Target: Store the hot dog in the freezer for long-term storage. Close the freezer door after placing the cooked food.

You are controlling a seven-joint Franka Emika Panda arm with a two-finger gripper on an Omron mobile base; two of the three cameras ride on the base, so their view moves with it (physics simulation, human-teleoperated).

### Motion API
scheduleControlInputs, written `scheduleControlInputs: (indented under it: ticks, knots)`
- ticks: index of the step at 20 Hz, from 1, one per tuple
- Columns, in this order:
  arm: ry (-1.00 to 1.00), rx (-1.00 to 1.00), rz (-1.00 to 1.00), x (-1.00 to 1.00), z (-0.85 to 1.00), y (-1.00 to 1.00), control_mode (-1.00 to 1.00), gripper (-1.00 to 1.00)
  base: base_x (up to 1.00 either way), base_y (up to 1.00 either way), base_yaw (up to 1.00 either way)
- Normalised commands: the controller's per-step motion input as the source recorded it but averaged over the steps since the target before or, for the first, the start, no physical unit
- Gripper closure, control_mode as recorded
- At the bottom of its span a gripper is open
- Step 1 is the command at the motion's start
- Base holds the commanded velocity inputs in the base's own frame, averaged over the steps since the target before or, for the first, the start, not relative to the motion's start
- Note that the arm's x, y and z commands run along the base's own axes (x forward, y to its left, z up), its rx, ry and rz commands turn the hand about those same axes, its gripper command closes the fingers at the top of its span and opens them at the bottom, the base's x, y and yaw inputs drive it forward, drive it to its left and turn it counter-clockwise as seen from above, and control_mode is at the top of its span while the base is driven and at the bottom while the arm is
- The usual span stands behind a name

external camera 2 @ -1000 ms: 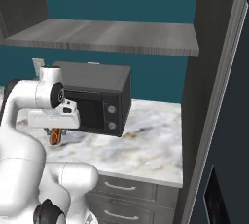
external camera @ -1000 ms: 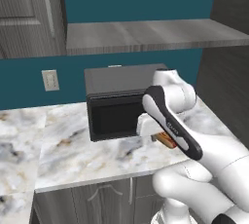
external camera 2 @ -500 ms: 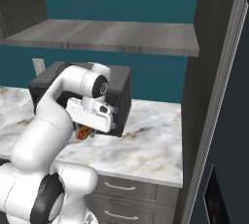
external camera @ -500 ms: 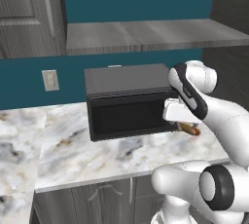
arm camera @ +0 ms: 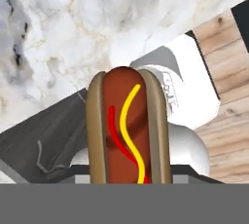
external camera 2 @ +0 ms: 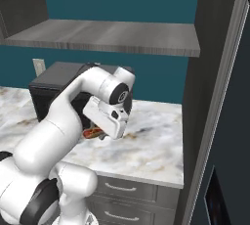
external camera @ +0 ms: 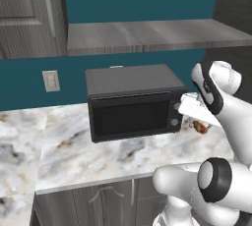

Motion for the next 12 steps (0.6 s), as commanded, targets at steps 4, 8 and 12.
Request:
scheduleControlInputs:
  ticks: [4,8,12]
  knots:
    - [0.00,-0.30,-0.29,0.00,0.00,0.00,-1.00,1.00,0.00,0.00,0.00]
    - [-0.01,-0.34,-0.20,0.06,0.00,0.00,-1.00,1.00,0.00,0.00,0.00]
    - [-0.12,-0.10,0.02,-0.03,0.00,0.00,-1.00,1.00,0.00,0.00,0.00]
